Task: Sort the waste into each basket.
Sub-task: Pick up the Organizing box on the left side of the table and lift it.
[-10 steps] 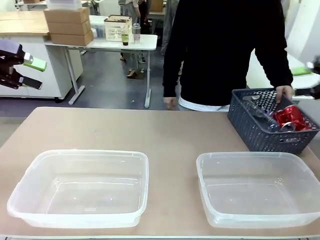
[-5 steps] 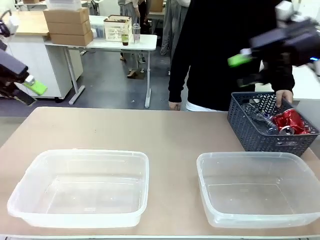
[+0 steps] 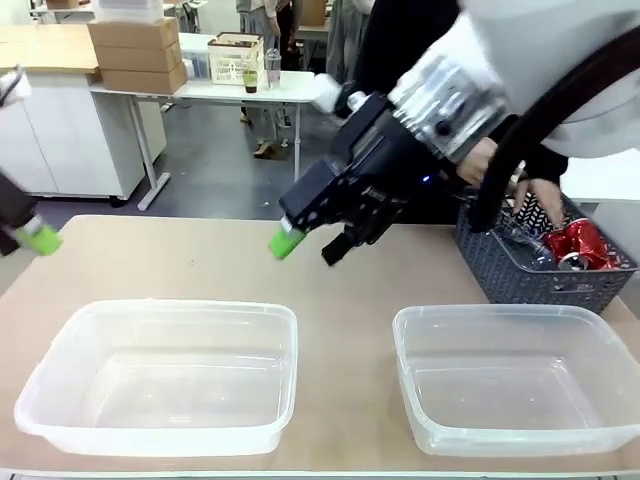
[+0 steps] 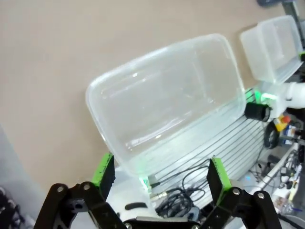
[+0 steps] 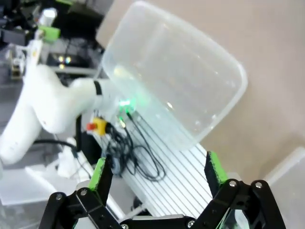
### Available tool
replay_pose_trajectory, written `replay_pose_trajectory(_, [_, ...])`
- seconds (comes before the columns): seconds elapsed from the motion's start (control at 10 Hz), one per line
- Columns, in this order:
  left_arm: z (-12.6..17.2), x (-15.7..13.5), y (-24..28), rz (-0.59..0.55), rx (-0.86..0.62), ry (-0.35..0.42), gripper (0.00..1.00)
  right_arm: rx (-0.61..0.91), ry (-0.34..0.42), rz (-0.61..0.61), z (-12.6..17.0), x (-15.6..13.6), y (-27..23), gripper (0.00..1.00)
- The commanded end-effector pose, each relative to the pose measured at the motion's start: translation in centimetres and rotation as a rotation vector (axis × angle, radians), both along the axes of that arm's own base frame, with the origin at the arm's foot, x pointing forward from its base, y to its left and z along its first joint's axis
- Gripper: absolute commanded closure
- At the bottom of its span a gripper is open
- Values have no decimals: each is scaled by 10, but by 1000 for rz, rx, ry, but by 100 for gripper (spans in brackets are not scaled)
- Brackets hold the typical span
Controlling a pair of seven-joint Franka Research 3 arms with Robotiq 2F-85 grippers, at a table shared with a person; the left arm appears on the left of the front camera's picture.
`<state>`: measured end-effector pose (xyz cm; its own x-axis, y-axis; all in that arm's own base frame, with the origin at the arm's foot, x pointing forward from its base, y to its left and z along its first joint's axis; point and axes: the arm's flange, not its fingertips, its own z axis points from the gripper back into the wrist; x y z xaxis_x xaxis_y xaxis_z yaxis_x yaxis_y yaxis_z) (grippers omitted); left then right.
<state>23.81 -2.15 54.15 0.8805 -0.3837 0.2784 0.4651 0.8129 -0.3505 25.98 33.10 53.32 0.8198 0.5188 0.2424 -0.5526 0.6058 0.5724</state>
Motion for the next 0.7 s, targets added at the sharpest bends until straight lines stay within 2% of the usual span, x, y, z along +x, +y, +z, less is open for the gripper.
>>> replay_pose_trajectory(0.0, [11, 17, 1, 7, -23, -2, 0, 30, -16, -58, 9, 0, -4, 0])
replay_pose_trajectory(0.2, [11, 17, 1, 7, -23, -2, 0, 30, -16, -58, 9, 0, -4, 0])
replay_pose_trajectory(0.3, [2, 0, -2, -7, -12, -10, 0, 11, -2, -9, 4, 3, -3, 0])
replay_pose_trajectory(0.4, [-14, 8, -15, 2, 94, 73, 0, -92, 23, -45, -11, -9, 21, 0])
replay_pose_trajectory(0.5, [-44, 6, -14, 89, 200, 113, 0, -221, 86, -127, -41, -26, 38, 0])
replay_pose_trajectory(0.6, [-83, 1, -11, 135, 261, 194, 0, -312, 129, -155, -71, -38, 57, 0])
